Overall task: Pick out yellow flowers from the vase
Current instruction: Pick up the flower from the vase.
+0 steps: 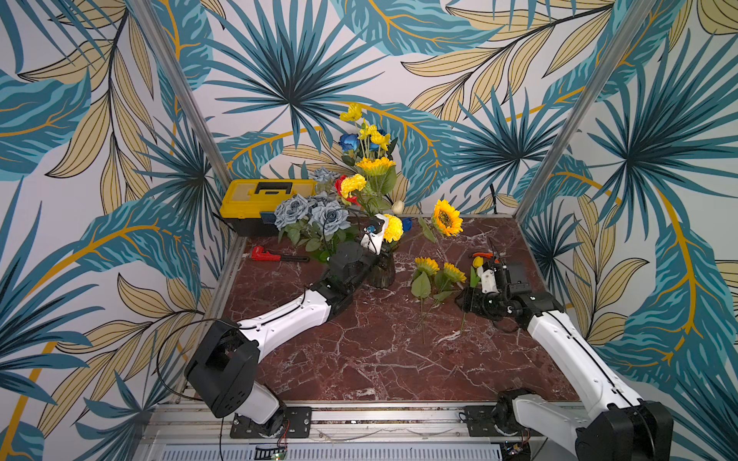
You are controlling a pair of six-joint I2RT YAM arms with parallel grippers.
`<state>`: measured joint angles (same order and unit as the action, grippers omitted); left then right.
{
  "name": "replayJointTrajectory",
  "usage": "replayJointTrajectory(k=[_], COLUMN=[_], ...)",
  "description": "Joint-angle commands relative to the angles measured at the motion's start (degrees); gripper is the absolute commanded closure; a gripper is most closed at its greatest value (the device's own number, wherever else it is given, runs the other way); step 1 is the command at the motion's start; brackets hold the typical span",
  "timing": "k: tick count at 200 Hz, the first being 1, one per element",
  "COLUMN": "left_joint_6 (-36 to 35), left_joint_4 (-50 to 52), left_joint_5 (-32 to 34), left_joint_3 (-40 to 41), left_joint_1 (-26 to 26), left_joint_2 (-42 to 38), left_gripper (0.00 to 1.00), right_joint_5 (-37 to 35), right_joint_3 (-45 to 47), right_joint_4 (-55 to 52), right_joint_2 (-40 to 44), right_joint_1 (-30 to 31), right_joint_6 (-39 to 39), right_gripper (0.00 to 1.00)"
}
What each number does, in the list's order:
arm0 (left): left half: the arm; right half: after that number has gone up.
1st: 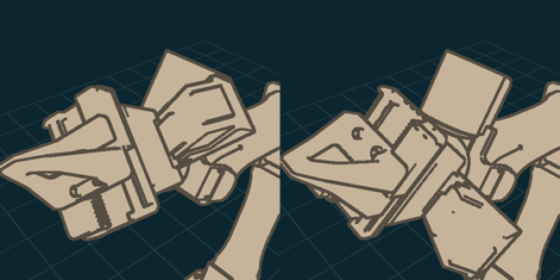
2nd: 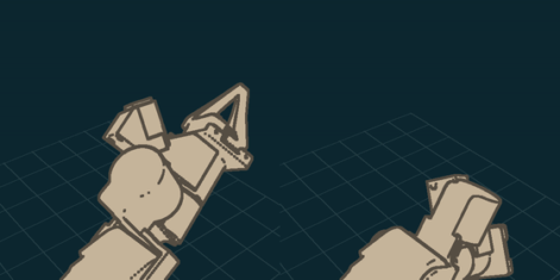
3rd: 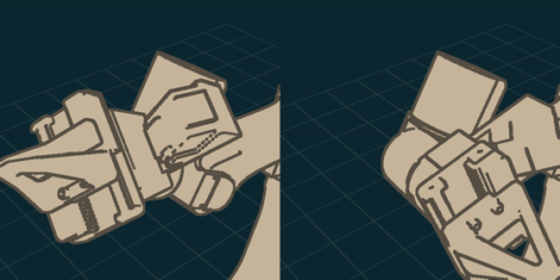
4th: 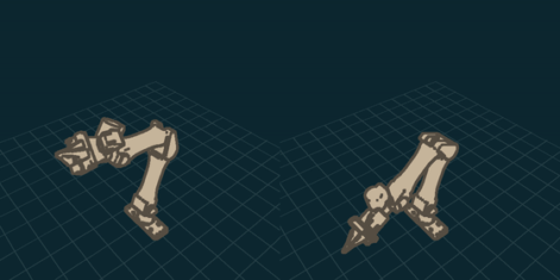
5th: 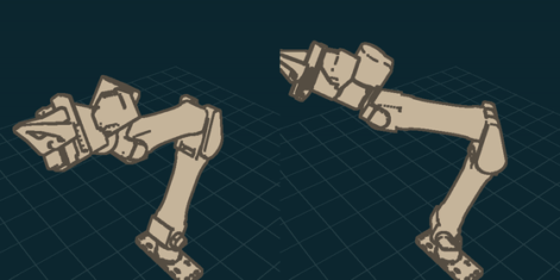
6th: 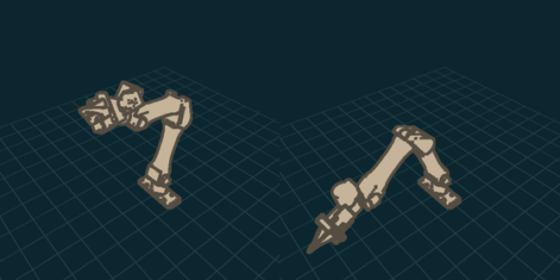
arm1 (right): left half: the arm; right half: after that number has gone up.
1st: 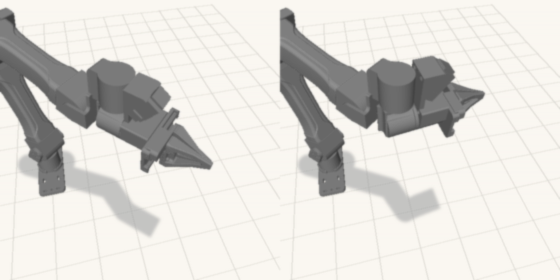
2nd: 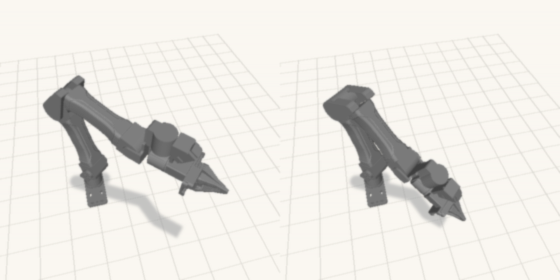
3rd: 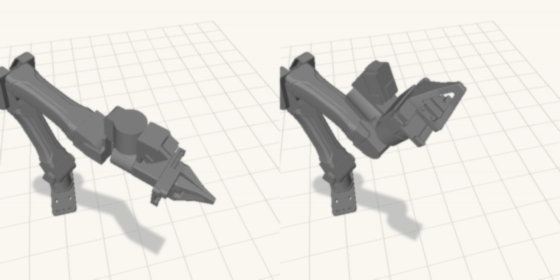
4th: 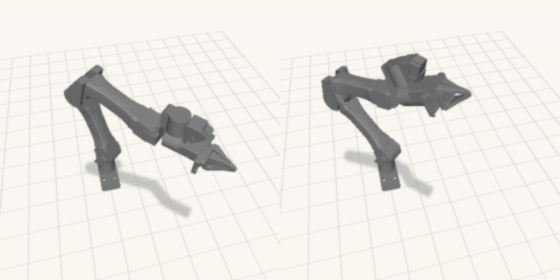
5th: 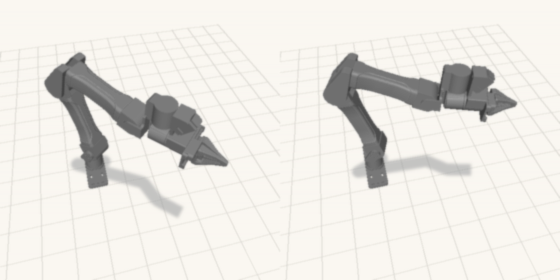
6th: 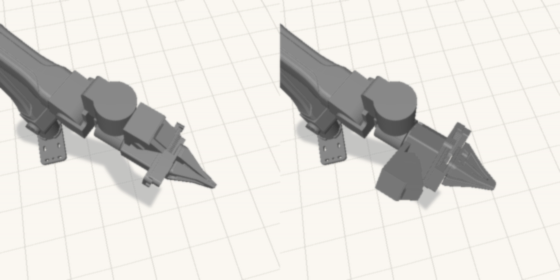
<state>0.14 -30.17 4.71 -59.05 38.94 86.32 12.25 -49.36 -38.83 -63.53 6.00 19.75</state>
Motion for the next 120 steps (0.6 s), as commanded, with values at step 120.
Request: replayJointTrajectory(k=[120], left_joint_6=[-2.1], left_joint_4=[1.4], left_joint_5=[-4.4], left_joint_3=[-3.7], left_joint_1=[-0.2], left_joint_2=[-14.7], left_gripper=[0.91], right_joint_5=[1.1], right_joint_3=[1.1], right_joint_4=[0.7], right_joint_2=[1.7], right_joint_1=[0.2], right_joint_6=[0.3], right_gripper=[0.27])
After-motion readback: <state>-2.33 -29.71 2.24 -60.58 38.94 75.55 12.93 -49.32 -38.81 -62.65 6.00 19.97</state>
